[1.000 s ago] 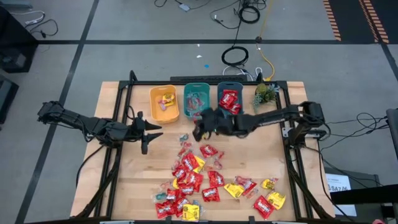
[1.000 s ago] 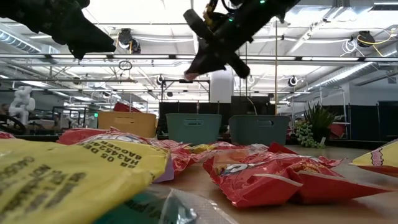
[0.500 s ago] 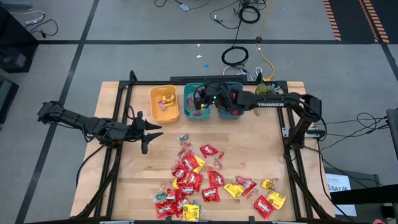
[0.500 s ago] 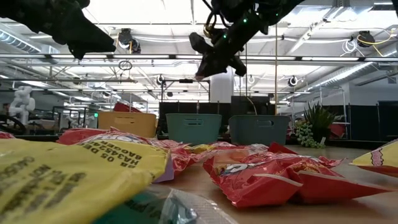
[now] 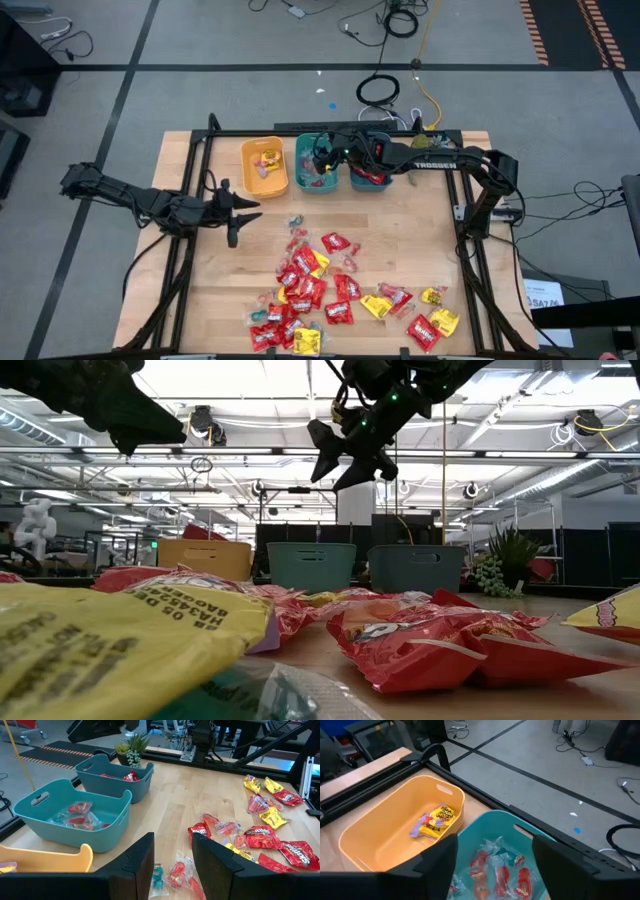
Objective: Sort candy
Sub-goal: Put the red candy into the blue bin
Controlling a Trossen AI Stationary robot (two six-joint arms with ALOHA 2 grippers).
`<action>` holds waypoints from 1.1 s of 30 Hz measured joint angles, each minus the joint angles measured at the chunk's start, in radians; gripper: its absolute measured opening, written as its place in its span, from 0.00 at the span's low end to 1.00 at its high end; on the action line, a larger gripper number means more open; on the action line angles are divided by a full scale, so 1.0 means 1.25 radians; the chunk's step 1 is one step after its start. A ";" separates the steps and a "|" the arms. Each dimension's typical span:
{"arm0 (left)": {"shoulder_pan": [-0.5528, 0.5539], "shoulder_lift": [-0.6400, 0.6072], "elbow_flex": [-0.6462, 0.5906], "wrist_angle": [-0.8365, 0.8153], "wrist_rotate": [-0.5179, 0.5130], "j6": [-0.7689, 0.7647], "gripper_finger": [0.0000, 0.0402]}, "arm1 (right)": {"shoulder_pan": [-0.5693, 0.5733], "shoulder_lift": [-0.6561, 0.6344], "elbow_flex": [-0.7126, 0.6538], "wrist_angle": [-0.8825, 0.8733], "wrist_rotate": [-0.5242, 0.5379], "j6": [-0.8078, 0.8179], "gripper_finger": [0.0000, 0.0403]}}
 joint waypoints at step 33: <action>0.000 0.000 0.000 -0.004 -0.001 0.001 0.35 | 0.188 -0.080 -0.011 -0.397 0.032 0.184 0.68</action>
